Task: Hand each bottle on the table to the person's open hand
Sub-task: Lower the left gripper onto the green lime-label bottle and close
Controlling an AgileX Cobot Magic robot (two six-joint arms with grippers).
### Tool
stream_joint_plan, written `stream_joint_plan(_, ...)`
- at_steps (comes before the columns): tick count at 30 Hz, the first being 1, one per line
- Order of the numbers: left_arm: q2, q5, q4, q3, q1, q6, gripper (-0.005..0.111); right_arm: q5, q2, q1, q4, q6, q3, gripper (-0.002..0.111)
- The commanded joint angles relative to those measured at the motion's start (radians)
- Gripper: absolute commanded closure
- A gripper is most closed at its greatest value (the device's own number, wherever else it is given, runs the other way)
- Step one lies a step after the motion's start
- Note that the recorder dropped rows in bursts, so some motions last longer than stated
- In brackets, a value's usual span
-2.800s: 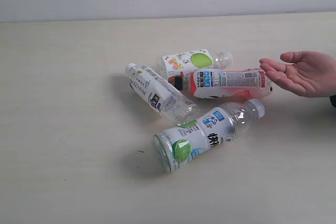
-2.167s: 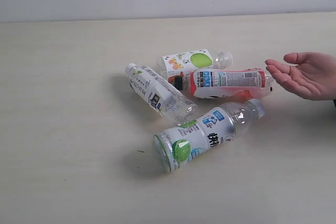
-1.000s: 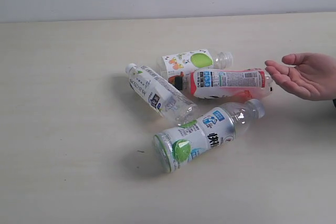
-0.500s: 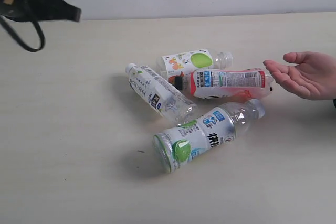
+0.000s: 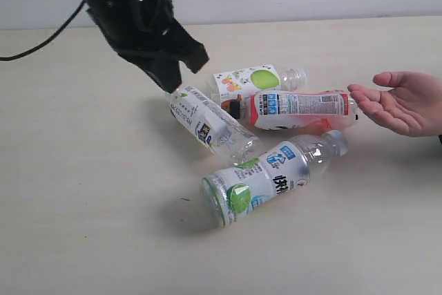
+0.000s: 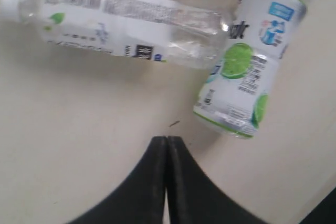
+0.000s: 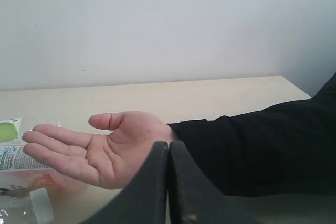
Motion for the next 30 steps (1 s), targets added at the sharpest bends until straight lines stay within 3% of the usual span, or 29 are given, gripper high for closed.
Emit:
stream_joint_plan(1,0.045,0.011,-0.017,-0.051,-0.094,0.041,0.094,-0.011,-0.005,-0.008,-0.007,-0.009,0.004,0.108)
stream_joint_plan(9,0.131,-0.014,0.09,-0.118,-0.258,0.041,0.057,-0.011,-0.005,-0.008,-0.007,-0.009,0.004,0.108)
stream_joint_plan(17,0.223,-0.019,0.168,-0.205,-0.335,0.036,0.03,-0.011,-0.005,-0.008,-0.004,-0.009,0.004,0.108)
stream_joint_plan(30,0.341,-0.056,0.192,-0.283,-0.339,-0.014,0.028,-0.011,-0.005,-0.008,-0.004,-0.009,0.004,0.108)
